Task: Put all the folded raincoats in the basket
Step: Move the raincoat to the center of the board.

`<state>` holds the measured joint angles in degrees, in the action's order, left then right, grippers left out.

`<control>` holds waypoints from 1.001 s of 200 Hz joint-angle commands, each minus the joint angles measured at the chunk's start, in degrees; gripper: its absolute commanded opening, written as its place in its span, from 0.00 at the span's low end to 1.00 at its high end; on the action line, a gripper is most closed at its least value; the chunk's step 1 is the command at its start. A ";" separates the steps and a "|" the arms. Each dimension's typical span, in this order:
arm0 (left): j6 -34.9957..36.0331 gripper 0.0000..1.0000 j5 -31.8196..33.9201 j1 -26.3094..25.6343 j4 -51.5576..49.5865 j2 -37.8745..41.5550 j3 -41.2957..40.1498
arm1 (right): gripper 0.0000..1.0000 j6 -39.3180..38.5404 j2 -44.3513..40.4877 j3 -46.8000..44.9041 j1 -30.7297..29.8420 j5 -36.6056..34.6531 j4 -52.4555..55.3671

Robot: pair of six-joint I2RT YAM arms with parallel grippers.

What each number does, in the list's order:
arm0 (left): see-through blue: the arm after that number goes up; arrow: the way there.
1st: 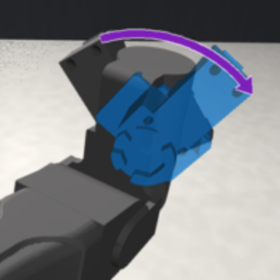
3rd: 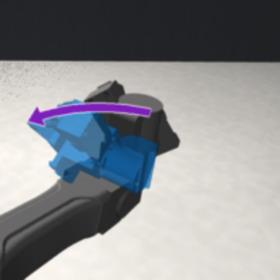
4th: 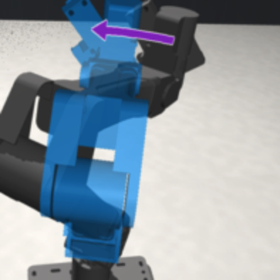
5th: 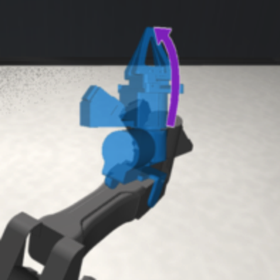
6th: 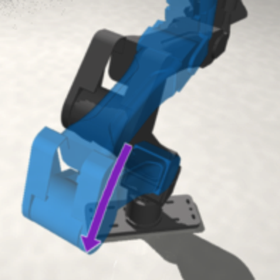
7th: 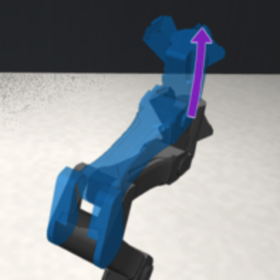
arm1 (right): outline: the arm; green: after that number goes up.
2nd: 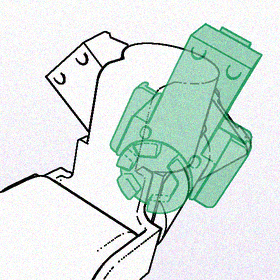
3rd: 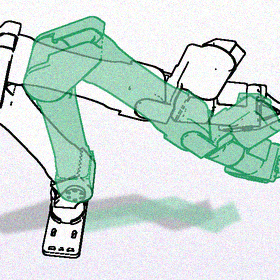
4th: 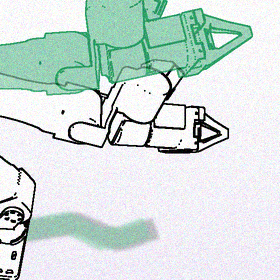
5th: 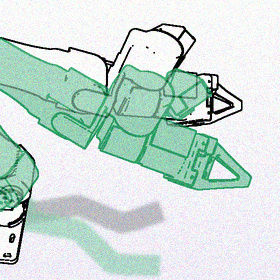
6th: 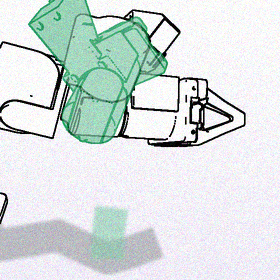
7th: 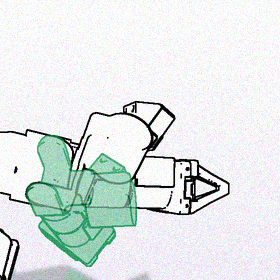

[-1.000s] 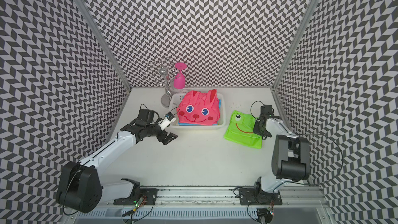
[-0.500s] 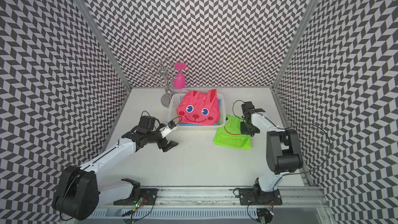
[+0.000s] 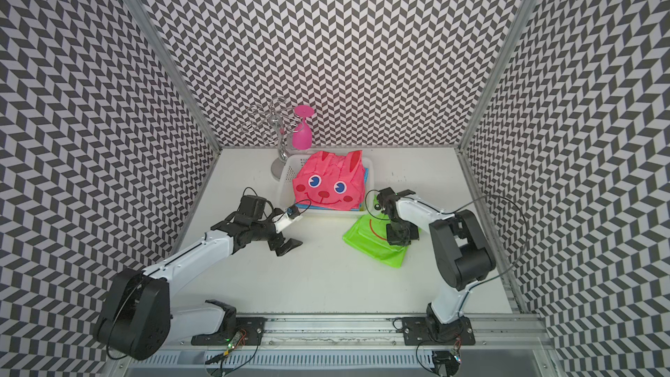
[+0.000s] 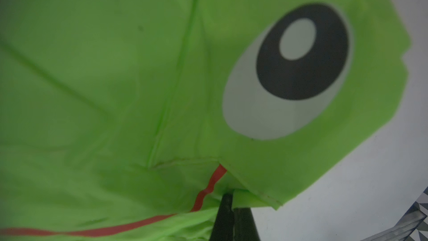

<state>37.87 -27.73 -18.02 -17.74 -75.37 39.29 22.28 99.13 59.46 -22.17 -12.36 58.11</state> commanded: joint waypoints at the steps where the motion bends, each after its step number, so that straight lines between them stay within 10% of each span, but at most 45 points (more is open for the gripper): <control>1: -0.77 0.98 0.68 -0.35 2.95 -3.40 3.22 | 0.00 0.82 -2.79 -2.21 -1.40 3.08 -1.26; 90: -1.86 0.97 -5.32 -0.40 0.91 -6.20 5.34 | 0.00 -0.46 -11.42 -10.44 -13.84 14.32 -9.91; 200: 2.38 0.97 -5.97 -1.88 -5.74 -6.20 4.05 | 0.00 -1.57 -29.48 -14.66 -15.18 20.09 -9.10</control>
<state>38.24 -32.45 -19.86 -20.34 -81.97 43.83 22.57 71.75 45.12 -36.62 4.32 50.89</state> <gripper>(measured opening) 0.973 0.050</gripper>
